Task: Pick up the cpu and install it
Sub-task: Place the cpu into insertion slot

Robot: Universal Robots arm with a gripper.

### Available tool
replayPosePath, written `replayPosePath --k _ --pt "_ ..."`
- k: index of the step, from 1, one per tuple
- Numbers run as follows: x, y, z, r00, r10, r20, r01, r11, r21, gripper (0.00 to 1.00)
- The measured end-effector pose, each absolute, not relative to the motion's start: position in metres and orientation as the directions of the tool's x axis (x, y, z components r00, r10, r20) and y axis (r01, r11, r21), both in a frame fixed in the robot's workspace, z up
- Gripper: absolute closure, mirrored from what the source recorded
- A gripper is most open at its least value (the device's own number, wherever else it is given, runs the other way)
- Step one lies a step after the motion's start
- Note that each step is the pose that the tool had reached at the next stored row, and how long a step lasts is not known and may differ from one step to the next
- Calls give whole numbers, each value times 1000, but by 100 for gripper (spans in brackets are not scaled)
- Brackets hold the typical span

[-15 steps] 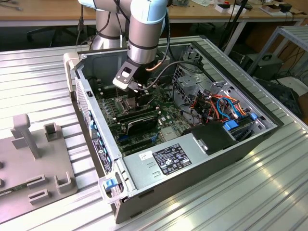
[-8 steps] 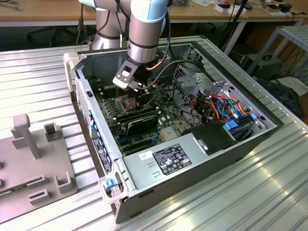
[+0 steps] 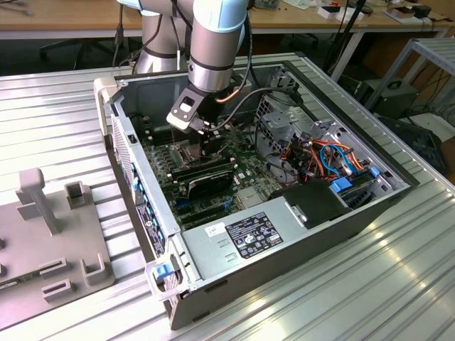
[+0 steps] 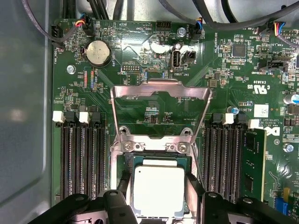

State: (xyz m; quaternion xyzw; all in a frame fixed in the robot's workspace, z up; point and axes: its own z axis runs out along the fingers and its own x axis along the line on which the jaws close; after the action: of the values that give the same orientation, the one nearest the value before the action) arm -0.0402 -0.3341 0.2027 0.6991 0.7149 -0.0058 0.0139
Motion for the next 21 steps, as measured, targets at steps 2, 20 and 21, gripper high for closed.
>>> replayPosePath --k 2,20,21 --pt "-40 -334 203 -22 999 -26 1000 22 11 42" --pt "-41 -334 198 -22 999 -34 1000 23 11 30" --pt "-41 -334 198 -22 999 -35 1000 23 11 30"
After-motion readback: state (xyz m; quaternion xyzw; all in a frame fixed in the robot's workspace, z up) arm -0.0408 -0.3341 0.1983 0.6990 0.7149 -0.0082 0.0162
